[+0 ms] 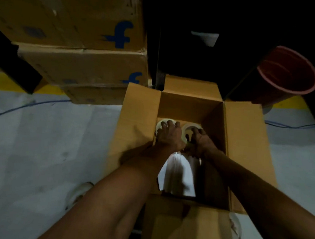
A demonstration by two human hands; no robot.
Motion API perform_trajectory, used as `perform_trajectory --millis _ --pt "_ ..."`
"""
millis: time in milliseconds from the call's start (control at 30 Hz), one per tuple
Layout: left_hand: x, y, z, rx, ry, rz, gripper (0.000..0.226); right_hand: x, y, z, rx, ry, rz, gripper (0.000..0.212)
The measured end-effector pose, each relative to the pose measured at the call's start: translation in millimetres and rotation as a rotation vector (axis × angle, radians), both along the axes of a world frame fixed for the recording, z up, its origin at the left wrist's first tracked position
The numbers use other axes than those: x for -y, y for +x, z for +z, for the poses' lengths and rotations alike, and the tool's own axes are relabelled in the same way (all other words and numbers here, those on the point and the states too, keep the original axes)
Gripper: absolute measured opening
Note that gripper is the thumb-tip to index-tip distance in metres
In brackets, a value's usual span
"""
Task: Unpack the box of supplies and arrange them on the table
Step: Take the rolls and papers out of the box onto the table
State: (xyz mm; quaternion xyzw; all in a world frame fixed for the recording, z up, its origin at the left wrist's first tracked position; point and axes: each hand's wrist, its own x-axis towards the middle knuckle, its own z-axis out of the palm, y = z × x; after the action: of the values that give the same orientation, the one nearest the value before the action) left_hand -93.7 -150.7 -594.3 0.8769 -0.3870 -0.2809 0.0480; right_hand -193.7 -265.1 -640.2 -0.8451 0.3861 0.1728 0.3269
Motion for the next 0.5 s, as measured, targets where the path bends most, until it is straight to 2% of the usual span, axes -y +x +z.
perform_trajectory --millis 100,167,367,500 --pt "10 -2 -12 0.050 0.029 -0.019 0.087 0 -3 4 -0.050 -0.140 0.093 0.095" --pt "13 2 -21 0.071 0.053 -0.016 0.090 -2 -4 4 -0.074 -0.147 0.082 0.104" --pt "19 13 -40 0.105 0.109 -0.026 0.110 4 5 -16 -0.013 -0.198 0.110 0.096" --pt "22 13 -54 0.200 0.130 -0.111 0.109 10 7 -25 -0.076 -0.273 0.158 0.098"
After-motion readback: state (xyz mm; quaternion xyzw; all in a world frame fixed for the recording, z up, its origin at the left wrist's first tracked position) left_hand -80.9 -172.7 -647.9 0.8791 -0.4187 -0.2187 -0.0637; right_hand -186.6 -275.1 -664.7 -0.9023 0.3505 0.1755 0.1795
